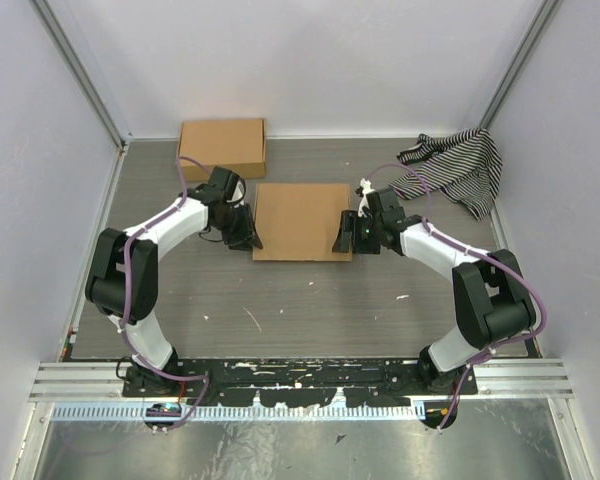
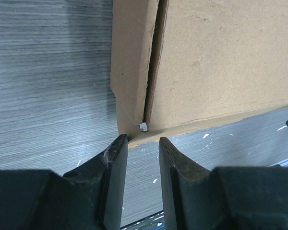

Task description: Fold the paper box

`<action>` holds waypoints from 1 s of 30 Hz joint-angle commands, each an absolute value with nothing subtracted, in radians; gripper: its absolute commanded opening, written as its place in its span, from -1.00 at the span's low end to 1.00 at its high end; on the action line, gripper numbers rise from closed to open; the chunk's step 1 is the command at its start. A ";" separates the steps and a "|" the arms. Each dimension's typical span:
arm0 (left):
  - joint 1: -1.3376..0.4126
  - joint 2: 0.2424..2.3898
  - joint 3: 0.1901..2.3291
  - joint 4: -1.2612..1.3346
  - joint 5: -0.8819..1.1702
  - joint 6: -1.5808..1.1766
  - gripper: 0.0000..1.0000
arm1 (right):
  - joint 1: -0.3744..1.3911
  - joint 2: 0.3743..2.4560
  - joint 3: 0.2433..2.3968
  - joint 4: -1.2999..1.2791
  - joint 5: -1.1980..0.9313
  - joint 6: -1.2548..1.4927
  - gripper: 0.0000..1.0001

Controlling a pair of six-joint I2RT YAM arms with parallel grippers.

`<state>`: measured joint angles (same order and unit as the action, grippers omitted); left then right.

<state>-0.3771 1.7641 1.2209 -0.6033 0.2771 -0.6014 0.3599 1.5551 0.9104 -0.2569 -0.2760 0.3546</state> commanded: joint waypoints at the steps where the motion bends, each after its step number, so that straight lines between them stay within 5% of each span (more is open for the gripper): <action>1: -0.384 1.724 1.208 -0.571 0.302 -0.614 -0.27 | 0.377 1.525 0.917 -0.207 -0.270 0.360 0.27; 17: -0.388 1.778 1.452 -0.907 0.307 -0.541 -0.42 | 0.384 1.607 1.226 -0.609 -0.337 0.375 -0.22; 30: -0.389 1.849 1.532 -1.077 0.316 -0.468 -0.42 | 0.382 1.742 1.352 -0.779 -0.449 0.405 -0.21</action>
<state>-0.3740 1.8267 1.4952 -1.0355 0.2451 -0.4900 0.3641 1.7428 1.2812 -0.7521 -0.3401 0.3752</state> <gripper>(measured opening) 0.292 0.392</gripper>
